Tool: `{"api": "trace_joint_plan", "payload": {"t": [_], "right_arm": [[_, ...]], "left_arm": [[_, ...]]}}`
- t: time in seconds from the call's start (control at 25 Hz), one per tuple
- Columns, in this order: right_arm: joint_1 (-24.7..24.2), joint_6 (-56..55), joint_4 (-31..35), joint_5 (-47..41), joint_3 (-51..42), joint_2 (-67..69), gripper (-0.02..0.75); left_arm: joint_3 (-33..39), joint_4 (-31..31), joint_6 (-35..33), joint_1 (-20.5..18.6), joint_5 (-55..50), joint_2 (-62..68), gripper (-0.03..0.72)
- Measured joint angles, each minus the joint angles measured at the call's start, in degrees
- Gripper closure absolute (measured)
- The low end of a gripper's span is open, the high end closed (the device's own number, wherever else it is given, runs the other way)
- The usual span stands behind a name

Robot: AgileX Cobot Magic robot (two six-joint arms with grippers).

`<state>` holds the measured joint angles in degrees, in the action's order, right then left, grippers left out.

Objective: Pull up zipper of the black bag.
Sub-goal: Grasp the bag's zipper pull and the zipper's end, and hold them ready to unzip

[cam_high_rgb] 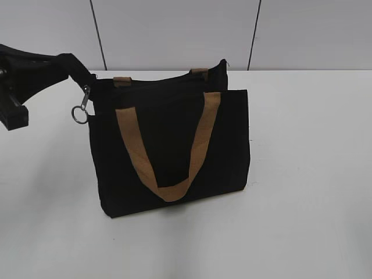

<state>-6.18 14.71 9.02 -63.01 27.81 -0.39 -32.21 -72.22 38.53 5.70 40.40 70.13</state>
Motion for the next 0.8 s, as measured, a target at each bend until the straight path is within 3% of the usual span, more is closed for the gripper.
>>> {"api": "trace_joint_plan", "payload": {"t": [0.16, 0.4, 0.8], "right_arm": [[0.0, 0.0, 0.0, 0.0, 0.0, 0.0, 0.22], [0.0, 0.0, 0.0, 0.0, 0.0, 0.0, 0.22], [0.0, 0.62, 1.48, 0.07, 0.0, 0.12, 0.22]], "left_arm": [[0.0, 1.81, 0.04, 0.0, 0.36, -0.05, 0.667], [0.0, 10.8, 0.06, 0.0, 1.97, -0.21, 0.667], [0.05, 11.71, 0.19, 0.0, 2.96, -0.65, 0.667]]}}
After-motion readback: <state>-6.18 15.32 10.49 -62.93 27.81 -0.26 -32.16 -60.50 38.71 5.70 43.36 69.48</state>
